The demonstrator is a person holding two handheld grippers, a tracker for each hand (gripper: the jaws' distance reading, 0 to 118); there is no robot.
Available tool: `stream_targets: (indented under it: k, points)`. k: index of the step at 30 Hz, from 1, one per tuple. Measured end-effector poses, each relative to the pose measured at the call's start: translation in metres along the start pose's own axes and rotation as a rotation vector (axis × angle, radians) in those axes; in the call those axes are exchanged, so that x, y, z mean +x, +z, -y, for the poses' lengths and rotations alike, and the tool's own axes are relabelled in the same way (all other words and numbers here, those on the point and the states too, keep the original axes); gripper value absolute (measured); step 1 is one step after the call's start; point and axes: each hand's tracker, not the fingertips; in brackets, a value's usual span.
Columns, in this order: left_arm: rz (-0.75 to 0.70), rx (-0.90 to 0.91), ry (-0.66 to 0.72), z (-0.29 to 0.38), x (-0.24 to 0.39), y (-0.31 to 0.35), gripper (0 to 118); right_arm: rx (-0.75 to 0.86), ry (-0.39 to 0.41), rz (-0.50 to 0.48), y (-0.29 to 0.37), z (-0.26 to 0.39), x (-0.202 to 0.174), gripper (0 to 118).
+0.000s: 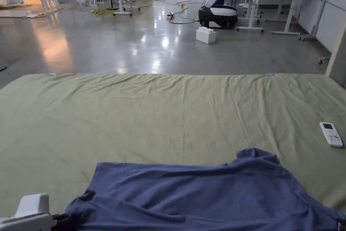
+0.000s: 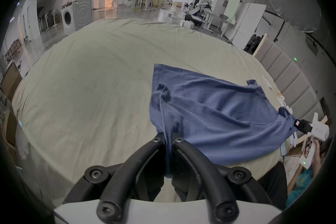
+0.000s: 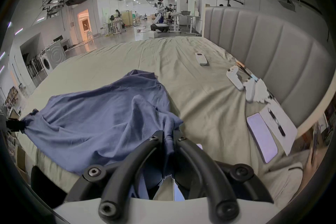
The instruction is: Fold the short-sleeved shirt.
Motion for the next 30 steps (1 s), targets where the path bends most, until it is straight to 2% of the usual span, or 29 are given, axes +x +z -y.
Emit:
stream_targets:
  k: [2, 4, 7, 8, 9, 10, 11, 13, 18, 22, 27, 29, 30]
  points:
    - [0.017, -0.026, 0.003, 0.026, -0.001, 0.006, 6, -0.027, -0.004, -0.001, 0.009, 0.025, -0.001, 9]
    - [0.019, -0.031, 0.014, 0.047, -0.007, 0.001, 6, -0.070, 0.026, -0.022, 0.008, 0.049, -0.005, 9]
    - [0.040, -0.047, 0.104, 0.071, -0.018, -0.016, 6, -0.114, 0.032, -0.053, -0.005, 0.079, -0.008, 10]
    - [0.017, -0.027, 0.139, 0.077, -0.022, -0.020, 9, -0.118, 0.031, -0.048, -0.012, 0.085, -0.003, 14]
    - [-0.012, -0.014, 0.147, 0.080, -0.022, -0.020, 16, -0.125, 0.026, -0.045, -0.014, 0.089, -0.001, 27]
    - [-0.023, 0.009, 0.149, 0.082, -0.022, -0.017, 33, -0.123, 0.019, -0.043, -0.014, 0.091, 0.001, 50]
    - [-0.034, 0.067, 0.129, 0.083, -0.023, -0.009, 47, -0.104, -0.008, -0.040, -0.011, 0.091, 0.005, 62]
    - [-0.050, 0.158, 0.093, 0.080, -0.017, 0.015, 74, -0.020, -0.051, -0.057, 0.004, 0.083, 0.011, 63]
    - [-0.074, 0.467, -0.078, 0.062, 0.021, 0.101, 77, 0.219, -0.087, -0.061, 0.065, 0.047, 0.007, 67]
    - [-0.048, 0.634, -0.139, 0.055, 0.061, 0.166, 78, 0.412, -0.031, -0.112, 0.125, 0.023, -0.015, 85]
    - [-0.037, 0.763, -0.267, 0.065, 0.110, 0.210, 77, 0.592, 0.054, -0.187, 0.178, 0.014, -0.050, 85]
    - [-0.041, 0.819, -0.291, 0.076, 0.123, 0.215, 71, 0.616, 0.096, -0.225, 0.185, 0.016, -0.061, 83]
    - [-0.032, 0.883, -0.297, 0.084, 0.128, 0.218, 64, 0.597, 0.092, -0.236, 0.187, 0.018, -0.065, 77]
